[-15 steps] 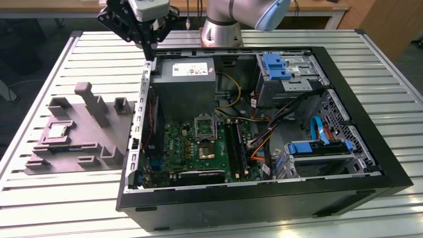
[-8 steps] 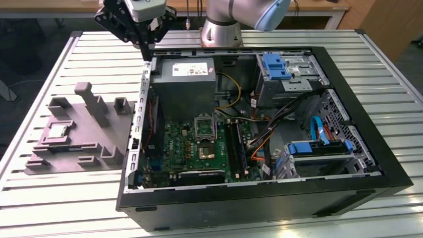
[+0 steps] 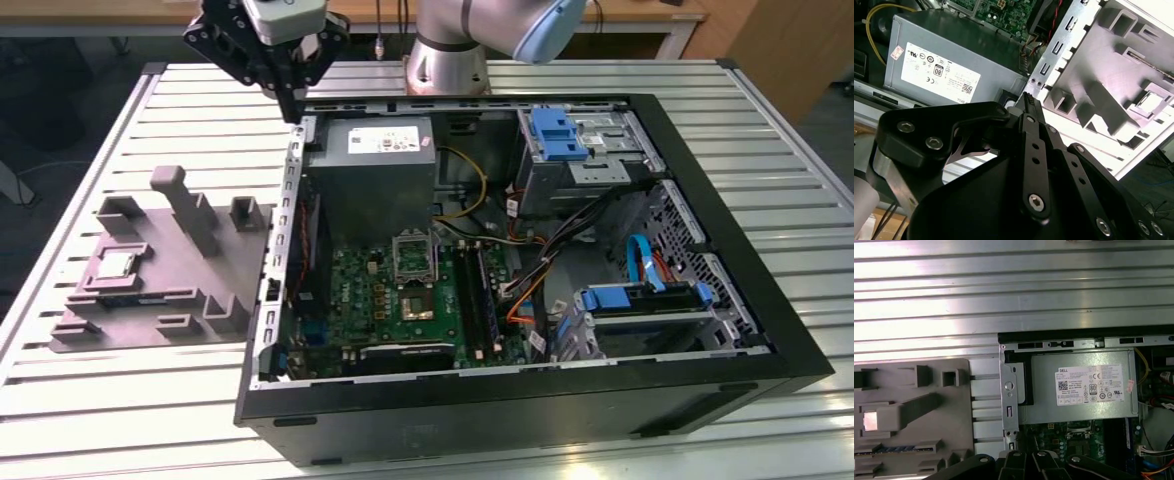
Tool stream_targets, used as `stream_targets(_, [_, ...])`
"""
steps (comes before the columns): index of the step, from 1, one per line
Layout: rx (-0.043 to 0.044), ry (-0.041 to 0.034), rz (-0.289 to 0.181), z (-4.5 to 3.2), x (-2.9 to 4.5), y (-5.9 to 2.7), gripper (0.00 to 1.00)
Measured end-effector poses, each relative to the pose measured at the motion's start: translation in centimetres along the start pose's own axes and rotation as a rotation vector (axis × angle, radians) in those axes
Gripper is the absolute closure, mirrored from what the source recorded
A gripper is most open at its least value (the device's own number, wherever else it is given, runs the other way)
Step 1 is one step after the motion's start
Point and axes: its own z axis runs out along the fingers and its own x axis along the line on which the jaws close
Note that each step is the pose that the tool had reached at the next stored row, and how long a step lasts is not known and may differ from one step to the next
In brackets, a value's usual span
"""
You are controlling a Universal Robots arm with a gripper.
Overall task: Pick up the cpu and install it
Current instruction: 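Reach for the cpu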
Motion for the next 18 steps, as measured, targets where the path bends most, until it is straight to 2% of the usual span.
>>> stream_targets(18, [0.0, 0.0, 0.0, 0.01, 0.52, -0.04, 0.89])
